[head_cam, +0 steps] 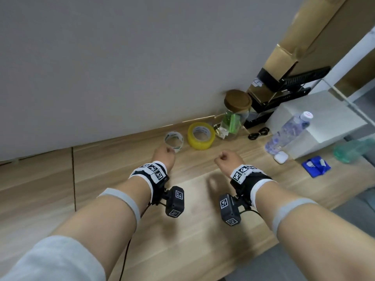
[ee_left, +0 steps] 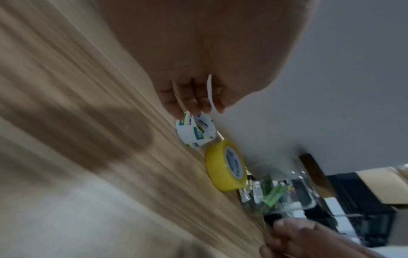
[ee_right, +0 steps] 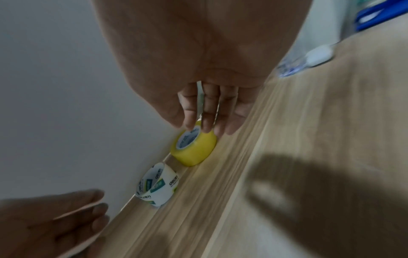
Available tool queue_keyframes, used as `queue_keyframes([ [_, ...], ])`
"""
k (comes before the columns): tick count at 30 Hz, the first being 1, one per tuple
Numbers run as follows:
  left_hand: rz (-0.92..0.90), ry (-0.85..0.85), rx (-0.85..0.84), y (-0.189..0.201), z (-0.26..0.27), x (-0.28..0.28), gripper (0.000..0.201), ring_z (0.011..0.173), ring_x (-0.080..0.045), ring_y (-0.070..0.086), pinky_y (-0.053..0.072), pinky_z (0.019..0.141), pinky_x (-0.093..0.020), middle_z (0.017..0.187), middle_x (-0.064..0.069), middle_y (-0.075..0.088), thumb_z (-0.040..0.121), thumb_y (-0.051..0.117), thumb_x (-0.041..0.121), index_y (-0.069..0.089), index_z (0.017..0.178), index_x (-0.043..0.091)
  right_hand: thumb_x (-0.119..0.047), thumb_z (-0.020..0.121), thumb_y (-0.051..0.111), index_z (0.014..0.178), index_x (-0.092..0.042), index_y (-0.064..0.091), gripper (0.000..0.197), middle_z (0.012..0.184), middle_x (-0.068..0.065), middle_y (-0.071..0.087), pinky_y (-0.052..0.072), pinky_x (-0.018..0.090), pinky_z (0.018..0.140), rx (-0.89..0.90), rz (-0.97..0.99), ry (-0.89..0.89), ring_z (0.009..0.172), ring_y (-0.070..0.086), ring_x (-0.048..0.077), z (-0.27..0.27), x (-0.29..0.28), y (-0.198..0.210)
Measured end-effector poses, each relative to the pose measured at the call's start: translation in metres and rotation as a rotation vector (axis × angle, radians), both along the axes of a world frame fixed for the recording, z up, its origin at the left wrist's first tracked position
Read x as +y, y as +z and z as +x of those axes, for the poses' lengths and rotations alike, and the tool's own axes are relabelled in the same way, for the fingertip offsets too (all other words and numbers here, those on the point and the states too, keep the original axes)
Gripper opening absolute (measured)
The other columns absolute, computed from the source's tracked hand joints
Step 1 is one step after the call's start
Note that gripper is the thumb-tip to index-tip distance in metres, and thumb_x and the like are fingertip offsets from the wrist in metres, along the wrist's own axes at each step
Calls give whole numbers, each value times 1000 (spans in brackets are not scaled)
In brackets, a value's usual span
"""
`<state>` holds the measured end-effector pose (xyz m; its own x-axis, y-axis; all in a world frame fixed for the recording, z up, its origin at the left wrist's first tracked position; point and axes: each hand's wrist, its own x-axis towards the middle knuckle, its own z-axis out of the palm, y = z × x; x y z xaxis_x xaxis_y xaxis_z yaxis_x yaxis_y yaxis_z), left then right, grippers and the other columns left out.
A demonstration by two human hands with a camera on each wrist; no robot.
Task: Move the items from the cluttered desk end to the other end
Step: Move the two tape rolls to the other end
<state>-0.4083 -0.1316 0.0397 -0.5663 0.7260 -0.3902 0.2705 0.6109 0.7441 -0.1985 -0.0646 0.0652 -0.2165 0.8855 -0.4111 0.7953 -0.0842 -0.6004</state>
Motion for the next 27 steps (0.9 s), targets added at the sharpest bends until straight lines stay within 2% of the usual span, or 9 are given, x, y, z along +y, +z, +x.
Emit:
queue_keyframes([
  [2,-27,5,85,-10,-4,13,20,114,-36,57,49,97,-40,122,-17,61,88,64,27,62,106,19,-22,82,68,91,-19,61,12,101,8,66,45,27,80,-23,19,67,94,61,26,-9,23,-6],
  [4,-70,-38,157,-18,-7,24,59,129,-35,45,43,106,-42,136,-14,49,79,74,36,51,132,23,-26,77,73,121,-16,58,48,127,13,57,45,30,97,-75,52,149,116,57,29,-19,46,-18],
  [7,-118,-87,231,-28,-12,47,83,134,-36,39,42,108,-44,144,-13,38,70,80,43,40,141,28,-34,68,79,150,-23,32,95,148,18,34,38,35,110,-172,95,278,135,41,37,-35,77,-29],
  [10,-172,-166,285,-40,-15,69,95,135,-38,38,42,108,-48,150,-13,32,66,84,42,34,146,29,-42,66,83,152,-27,22,107,159,17,15,33,42,115,-285,152,486,144,29,39,-51,105,-39],
  [12,-154,-180,304,-49,-16,77,100,134,-38,39,42,107,-49,152,-12,32,66,86,39,31,149,29,-48,64,84,149,-27,26,105,159,17,14,34,45,114,-343,188,576,144,27,41,-63,121,-46],
  [17,-98,-64,389,-64,-12,68,86,127,-33,46,42,103,-36,143,-6,45,66,81,36,44,144,28,-58,61,82,155,-29,9,123,163,18,9,24,54,117,-418,197,622,151,5,42,-80,134,-72],
  [21,-154,25,353,-60,-6,61,81,128,-32,44,41,105,-36,143,-6,42,69,80,35,46,142,27,-59,60,80,157,-29,0,129,159,23,15,23,57,115,-439,212,609,149,11,44,-87,136,-70],
  [25,-178,52,273,-56,4,48,84,128,-32,47,44,107,-36,142,-8,42,69,81,29,43,143,25,-68,49,76,153,-30,7,130,156,24,16,28,64,109,-492,210,650,145,11,48,-83,126,-63],
  [27,-180,112,228,-52,6,37,86,124,-31,52,45,106,-35,141,-9,44,69,83,26,41,144,24,-66,58,75,153,-29,11,120,157,22,16,29,61,110,-455,174,645,146,11,46,-79,115,-60],
])
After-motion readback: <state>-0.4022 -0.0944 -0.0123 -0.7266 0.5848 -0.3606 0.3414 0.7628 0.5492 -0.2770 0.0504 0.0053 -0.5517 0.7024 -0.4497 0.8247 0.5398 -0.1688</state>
